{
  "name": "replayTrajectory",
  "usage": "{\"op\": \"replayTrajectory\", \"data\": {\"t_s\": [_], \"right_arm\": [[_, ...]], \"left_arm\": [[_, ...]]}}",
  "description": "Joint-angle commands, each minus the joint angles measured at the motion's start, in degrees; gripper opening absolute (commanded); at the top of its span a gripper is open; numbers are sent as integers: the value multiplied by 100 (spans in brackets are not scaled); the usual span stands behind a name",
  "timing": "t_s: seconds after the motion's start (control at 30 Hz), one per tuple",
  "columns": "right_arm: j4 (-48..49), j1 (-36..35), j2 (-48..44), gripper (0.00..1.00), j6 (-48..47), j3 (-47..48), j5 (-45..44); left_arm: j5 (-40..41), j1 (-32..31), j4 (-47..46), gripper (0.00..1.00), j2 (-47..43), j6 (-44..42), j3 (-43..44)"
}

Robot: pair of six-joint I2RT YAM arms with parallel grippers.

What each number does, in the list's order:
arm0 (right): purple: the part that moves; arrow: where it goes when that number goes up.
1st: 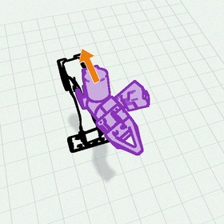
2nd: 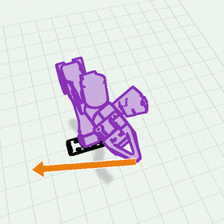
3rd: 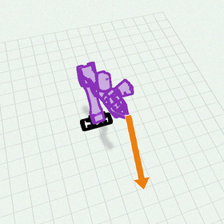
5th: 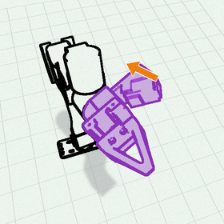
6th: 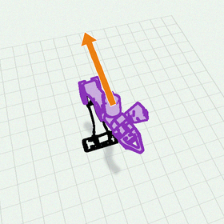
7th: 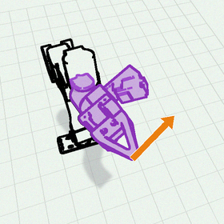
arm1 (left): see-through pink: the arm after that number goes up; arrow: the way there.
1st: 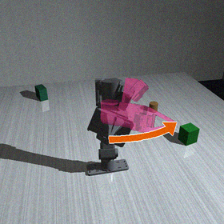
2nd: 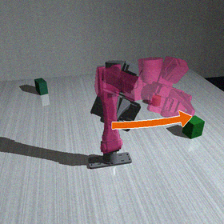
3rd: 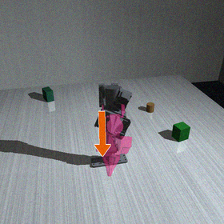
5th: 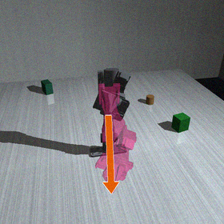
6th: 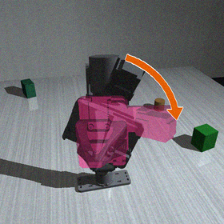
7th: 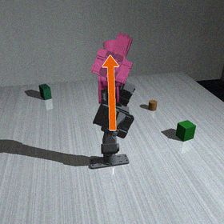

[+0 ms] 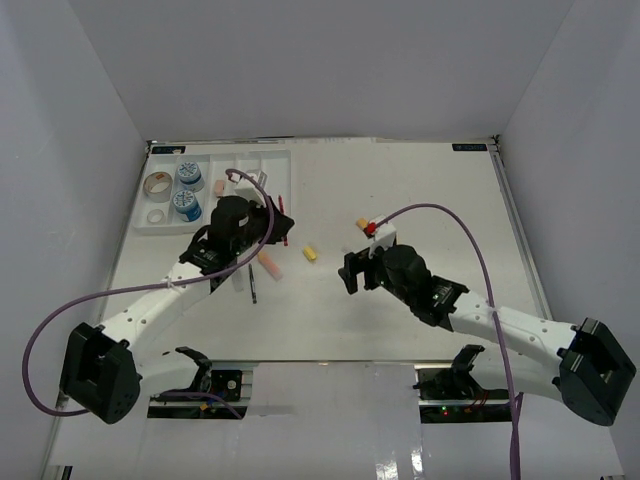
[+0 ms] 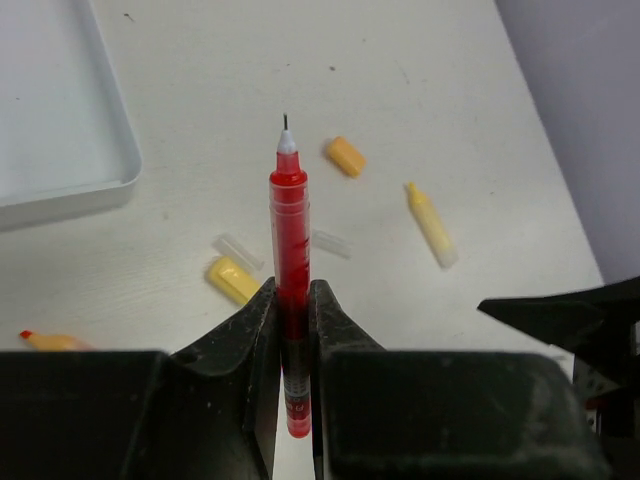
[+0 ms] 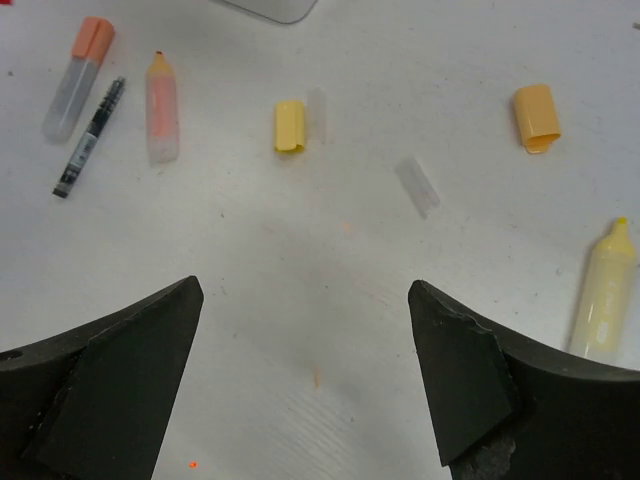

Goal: Sort the stationery into containers
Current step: Pick up the pen cap from the center of the board.

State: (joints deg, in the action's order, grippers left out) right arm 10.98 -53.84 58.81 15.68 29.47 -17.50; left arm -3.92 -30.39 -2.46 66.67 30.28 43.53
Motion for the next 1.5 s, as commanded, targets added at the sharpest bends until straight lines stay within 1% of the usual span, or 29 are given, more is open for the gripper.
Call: {"op": "replayTrajectory", "data": {"t_s": [0.0,0.03,0.07,0.1,0.13,0.2,0.23,0.27,0.3,0.33,0.37,0.4,0.43,0.53,0.63,0.73,0.8,1.07,1.1,1.2,1.27,1.37,1.4,1.47], "right_arm": [[-596,496,420,91,-715,866,611],[-763,646,543,93,-768,1006,859],[-825,926,779,96,-873,1138,1036],[-904,1059,912,100,-935,1401,1186],[-992,1165,1053,93,-1022,1551,1439],[-1342,1411,1527,92,-1339,2033,1669],[-1501,1455,1729,91,-1427,2227,1688],[-1877,1508,2114,91,-1523,2429,1688],[-2089,1508,2309,90,-1785,2632,1688],[-2283,1500,2520,88,-1875,3016,1688],[-2598,1508,2887,88,-1963,3168,1688],[-2714,1517,3065,87,-2120,3309,1862],[-2820,1517,3389,87,-2174,3537,1838],[-3207,1517,3830,84,-2350,3872,1767],[-3444,1517,4409,76,-2508,4215,1618],[-3673,1517,4796,74,-2631,4602,1600],[-3752,1517,4964,70,-2693,4813,1592],[-4165,1517,5615,67,-2851,5314,1547],[-4183,1517,5642,64,-2851,5349,1547],[-4218,1517,5721,62,-2869,5367,1512],[-4245,1517,5773,57,-2878,5402,1504],[-4262,1508,5835,55,-2878,5455,1460],[-4288,1508,5879,50,-2878,5464,1434],[-4324,1508,5923,48,-2878,5508,1424]], "left_arm": [[-399,104,1439,0,-23,-1110,726],[-364,112,1754,0,-66,-1304,927],[-224,121,1888,0,-110,-1480,999],[-171,147,1994,0,-163,-1769,1052],[-109,156,2143,0,-224,-1885,1079],[-100,235,2136,0,-461,-2183,965],[-135,262,2075,0,-549,-2263,878],[-187,279,2039,0,-698,-2342,685],[-327,288,2013,0,-761,-2395,596],[-381,288,1978,0,-822,-2439,508],[-425,288,1873,0,-884,-2448,421],[-425,288,1837,0,-980,-2474,272],[-373,288,1793,0,-1016,-2509,227],[-92,288,1714,0,-1095,-2405,112],[-205,288,1696,0,-1043,-2290,86],[-101,288,1652,0,-1112,-2246,59],[-82,288,1617,0,-1183,-2246,24],[-196,288,1520,0,-1218,-2273,-11],[-214,288,1520,0,-1218,-2264,-2],[-240,288,1503,0,-1227,-2272,7],[-249,288,1503,0,-1227,-2264,7],[-284,297,1503,0,-1209,-2272,7],[-302,297,1494,0,-1209,-2272,-2],[-337,297,1485,0,-1218,-2281,7]]}}
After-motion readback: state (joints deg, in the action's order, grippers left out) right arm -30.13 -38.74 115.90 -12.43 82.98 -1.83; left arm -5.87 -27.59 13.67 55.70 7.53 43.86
